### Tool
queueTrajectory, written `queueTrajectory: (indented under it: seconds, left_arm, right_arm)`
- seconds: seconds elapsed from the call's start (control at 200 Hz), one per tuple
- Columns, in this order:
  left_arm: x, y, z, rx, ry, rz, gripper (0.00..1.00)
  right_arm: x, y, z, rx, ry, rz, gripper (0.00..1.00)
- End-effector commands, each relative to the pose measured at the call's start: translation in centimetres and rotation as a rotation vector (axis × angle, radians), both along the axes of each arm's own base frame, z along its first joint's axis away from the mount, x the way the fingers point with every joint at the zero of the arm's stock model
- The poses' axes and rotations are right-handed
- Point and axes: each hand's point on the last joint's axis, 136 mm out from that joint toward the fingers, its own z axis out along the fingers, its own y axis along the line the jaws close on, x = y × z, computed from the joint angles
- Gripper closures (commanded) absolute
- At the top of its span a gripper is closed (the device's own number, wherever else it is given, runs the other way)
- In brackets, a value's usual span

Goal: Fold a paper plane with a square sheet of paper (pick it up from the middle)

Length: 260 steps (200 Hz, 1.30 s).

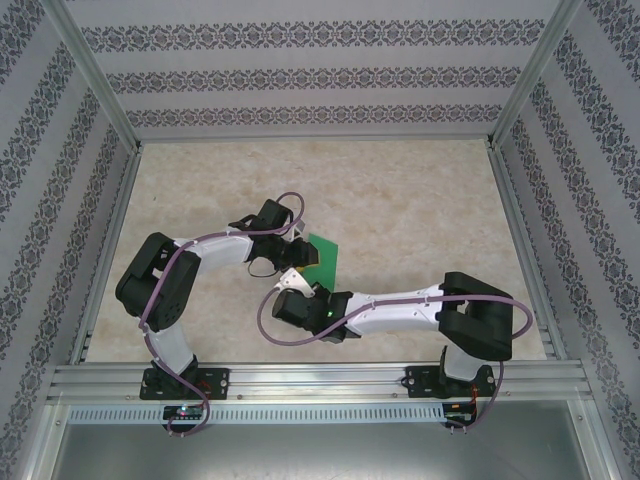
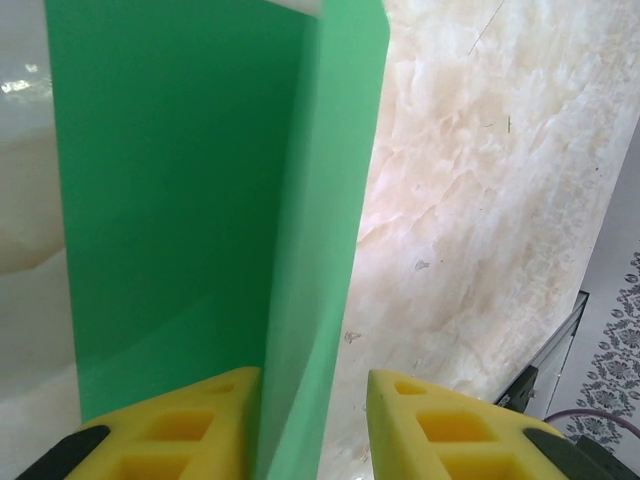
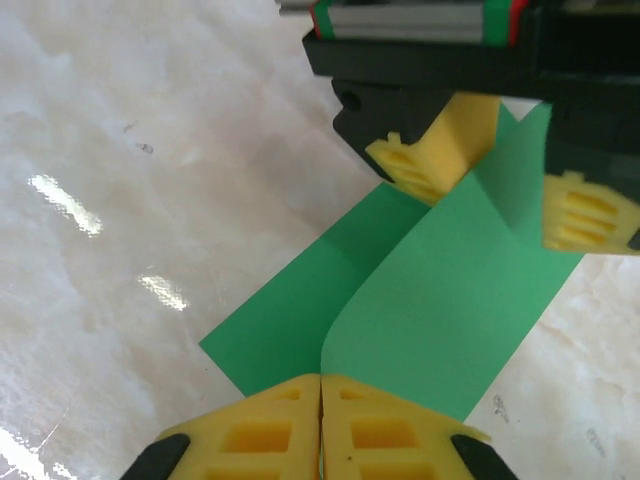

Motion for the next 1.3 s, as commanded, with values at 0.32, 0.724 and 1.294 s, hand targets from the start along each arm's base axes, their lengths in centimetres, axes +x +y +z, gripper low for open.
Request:
queueTrajectory:
  seconds: [0.32,0.724,1.294]
  left_arm:
    - [1.5,1.6,2.5,0.076,-0.091,0.053,0.57]
    - [1.5,5.1,3.8,0.188,-0.175,0.188,0.51]
    - [-1.0,4.2,3.5,0.142,-0.146,0.084,0.60]
  right_arm:
    - [0.9,-0.1,0.6,0.270,0.188,0.003,1.00]
    - [2.7,-0.5,-0.1,0.603,0.489,0.005,1.00]
    - [3.2,-3.5,-0.7,0.707,0.779,0.050,1.00]
